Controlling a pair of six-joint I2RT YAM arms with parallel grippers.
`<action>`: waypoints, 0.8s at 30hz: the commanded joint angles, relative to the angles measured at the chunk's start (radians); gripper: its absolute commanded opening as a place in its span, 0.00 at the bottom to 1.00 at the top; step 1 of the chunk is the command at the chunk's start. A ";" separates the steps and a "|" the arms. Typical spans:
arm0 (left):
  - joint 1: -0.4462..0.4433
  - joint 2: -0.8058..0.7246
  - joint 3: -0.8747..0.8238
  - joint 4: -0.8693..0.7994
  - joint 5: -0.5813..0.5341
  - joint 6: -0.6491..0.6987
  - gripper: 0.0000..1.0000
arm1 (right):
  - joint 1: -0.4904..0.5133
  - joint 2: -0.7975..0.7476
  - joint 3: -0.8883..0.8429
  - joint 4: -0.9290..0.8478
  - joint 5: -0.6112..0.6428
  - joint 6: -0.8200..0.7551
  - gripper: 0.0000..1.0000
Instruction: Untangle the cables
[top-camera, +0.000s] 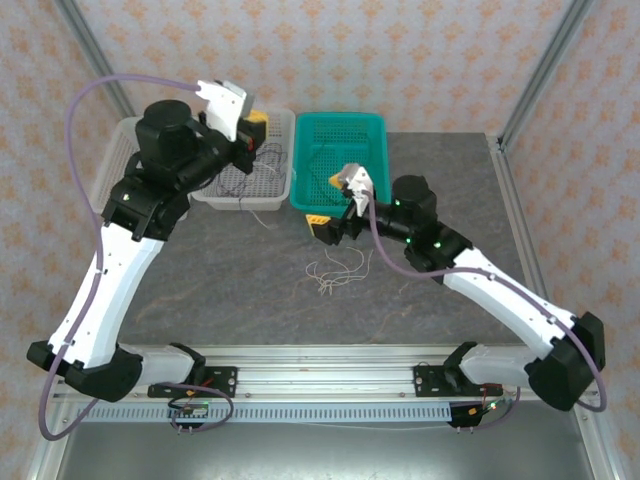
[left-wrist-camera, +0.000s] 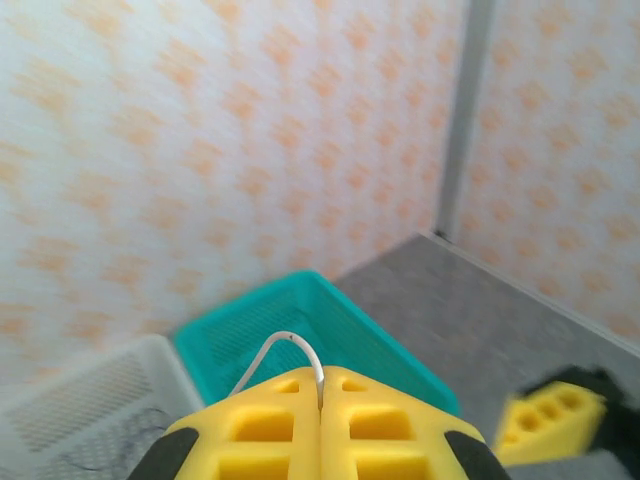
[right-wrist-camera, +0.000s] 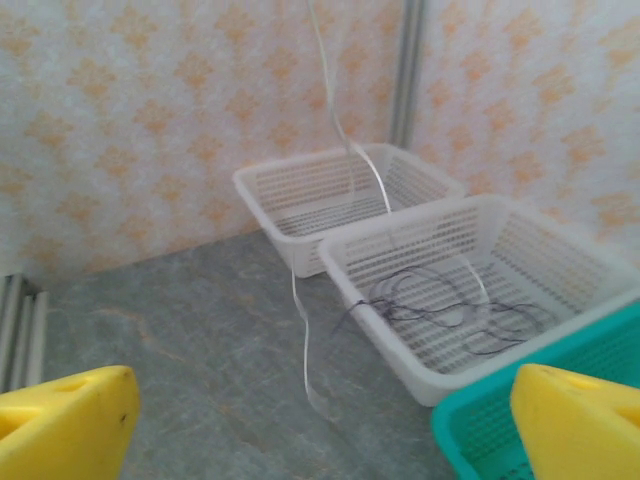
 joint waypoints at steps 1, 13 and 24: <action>0.034 0.040 0.058 0.013 -0.248 0.050 0.00 | 0.000 -0.086 -0.049 0.117 0.143 0.076 0.99; 0.288 0.266 0.267 0.148 -0.482 0.271 0.00 | 0.000 -0.165 -0.129 0.112 0.204 0.142 0.99; 0.574 0.483 0.386 0.156 -0.367 0.058 0.00 | -0.002 -0.169 -0.116 0.062 0.221 0.146 0.99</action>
